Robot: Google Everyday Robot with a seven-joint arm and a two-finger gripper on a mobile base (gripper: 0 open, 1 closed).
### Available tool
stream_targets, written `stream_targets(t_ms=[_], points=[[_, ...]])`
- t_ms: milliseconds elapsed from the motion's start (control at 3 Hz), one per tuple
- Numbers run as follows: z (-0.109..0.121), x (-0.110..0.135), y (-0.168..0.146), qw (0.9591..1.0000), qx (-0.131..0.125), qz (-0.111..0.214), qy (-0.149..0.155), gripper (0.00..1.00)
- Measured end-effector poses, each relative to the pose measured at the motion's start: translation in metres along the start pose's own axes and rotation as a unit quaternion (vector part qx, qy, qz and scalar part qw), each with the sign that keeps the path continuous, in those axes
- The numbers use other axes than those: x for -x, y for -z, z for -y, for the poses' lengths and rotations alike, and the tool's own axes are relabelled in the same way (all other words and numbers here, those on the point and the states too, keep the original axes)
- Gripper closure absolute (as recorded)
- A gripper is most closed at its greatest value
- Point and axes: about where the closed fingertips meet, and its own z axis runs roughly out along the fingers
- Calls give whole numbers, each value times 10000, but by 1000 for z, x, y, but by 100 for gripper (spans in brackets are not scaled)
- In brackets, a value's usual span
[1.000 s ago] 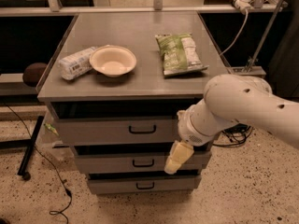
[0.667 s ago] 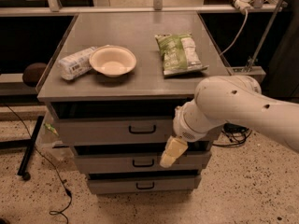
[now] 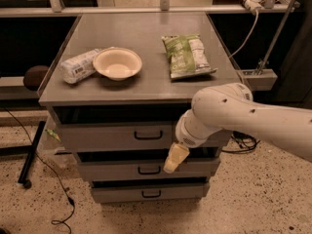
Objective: Open top drawer
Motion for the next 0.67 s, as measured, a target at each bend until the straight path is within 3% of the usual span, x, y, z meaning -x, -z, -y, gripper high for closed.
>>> stream_targets(t_ms=[333, 667], points=[[6, -5, -17, 10000, 54, 6, 5, 0], [9, -8, -25, 9999, 114, 101, 13, 19]])
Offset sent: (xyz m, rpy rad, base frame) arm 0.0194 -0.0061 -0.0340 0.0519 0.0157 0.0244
